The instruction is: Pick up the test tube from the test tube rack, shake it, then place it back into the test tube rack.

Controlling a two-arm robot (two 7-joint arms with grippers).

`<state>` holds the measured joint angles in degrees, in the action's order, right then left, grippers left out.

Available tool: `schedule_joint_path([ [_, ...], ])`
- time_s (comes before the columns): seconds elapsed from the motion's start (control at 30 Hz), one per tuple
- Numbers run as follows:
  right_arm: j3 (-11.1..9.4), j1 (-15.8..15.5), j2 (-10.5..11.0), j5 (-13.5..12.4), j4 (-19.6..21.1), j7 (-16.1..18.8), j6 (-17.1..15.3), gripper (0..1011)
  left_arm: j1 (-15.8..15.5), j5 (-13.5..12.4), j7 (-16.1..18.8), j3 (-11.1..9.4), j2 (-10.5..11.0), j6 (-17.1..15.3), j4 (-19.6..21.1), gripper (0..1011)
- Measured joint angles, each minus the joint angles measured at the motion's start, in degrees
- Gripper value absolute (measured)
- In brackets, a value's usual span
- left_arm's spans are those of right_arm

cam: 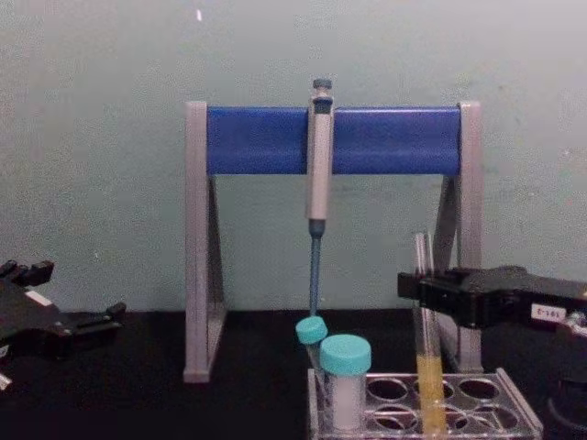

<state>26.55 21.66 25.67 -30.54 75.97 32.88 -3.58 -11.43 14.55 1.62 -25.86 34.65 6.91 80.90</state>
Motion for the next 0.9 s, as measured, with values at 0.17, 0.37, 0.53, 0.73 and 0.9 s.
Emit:
schedule_joint_path([
  [0.17,0.0,0.01,0.0,-0.01,0.01,0.01,0.01,232,0.0,0.0,0.0,0.0,0.0,0.0,0.0,1001],
  [0.37,0.0,0.01,0.0,-0.01,0.01,0.01,0.01,232,0.0,0.0,0.0,0.0,0.0,0.0,0.0,1001],
  [0.53,0.0,0.01,0.0,-0.01,0.0,0.01,0.01,232,0.0,0.0,0.0,0.0,0.0,0.0,0.0,1002],
  [0.73,0.0,0.01,0.0,-0.01,0.0,0.0,0.0,232,0.0,0.0,0.0,0.0,0.0,0.0,0.0,1001],
  [0.9,0.0,0.01,0.0,-0.01,0.0,0.0,0.0,232,0.0,0.0,0.0,0.0,0.0,0.0,0.0,1001],
])
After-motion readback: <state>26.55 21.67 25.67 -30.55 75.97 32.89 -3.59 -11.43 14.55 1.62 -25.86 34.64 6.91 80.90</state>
